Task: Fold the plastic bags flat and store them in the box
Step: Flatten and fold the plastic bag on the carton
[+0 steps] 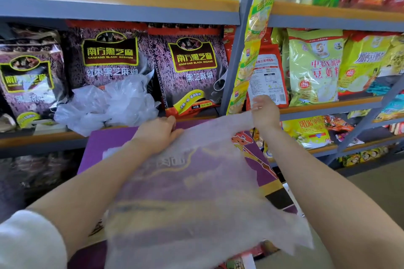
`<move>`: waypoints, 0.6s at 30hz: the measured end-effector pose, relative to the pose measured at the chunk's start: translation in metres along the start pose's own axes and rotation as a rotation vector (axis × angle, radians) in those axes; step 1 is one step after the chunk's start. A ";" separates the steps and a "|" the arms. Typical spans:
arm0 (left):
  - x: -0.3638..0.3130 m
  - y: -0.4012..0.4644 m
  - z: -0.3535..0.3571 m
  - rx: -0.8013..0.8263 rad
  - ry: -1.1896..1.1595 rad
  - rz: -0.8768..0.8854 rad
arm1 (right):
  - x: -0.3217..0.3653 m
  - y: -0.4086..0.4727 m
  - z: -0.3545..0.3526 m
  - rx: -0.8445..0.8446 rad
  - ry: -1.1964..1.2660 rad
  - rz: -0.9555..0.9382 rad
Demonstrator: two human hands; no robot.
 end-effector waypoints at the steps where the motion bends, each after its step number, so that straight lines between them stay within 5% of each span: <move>1: 0.003 -0.001 0.000 -0.010 0.050 -0.007 | 0.013 -0.003 -0.001 -0.035 -0.179 -0.104; 3: 0.009 -0.002 0.004 -0.025 0.104 -0.023 | 0.051 -0.028 0.019 -0.002 -0.360 -0.396; 6: 0.010 -0.002 0.004 -0.067 0.098 -0.035 | 0.090 -0.094 0.082 0.402 -0.453 -0.734; 10: 0.008 -0.007 0.001 -0.168 0.060 0.018 | 0.045 -0.133 0.124 0.786 -0.770 -0.660; 18: 0.011 -0.030 -0.007 -0.140 0.103 0.009 | 0.001 -0.082 0.087 0.630 -0.866 -0.378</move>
Point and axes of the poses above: each hand's wrist, its own y-axis towards the middle knuckle, its own z-axis out of the palm, x = y × z, the point moved 9 cm from there along y, towards the middle knuckle, and after that the axes turned 2 degrees about x, right-handed, at the moved point
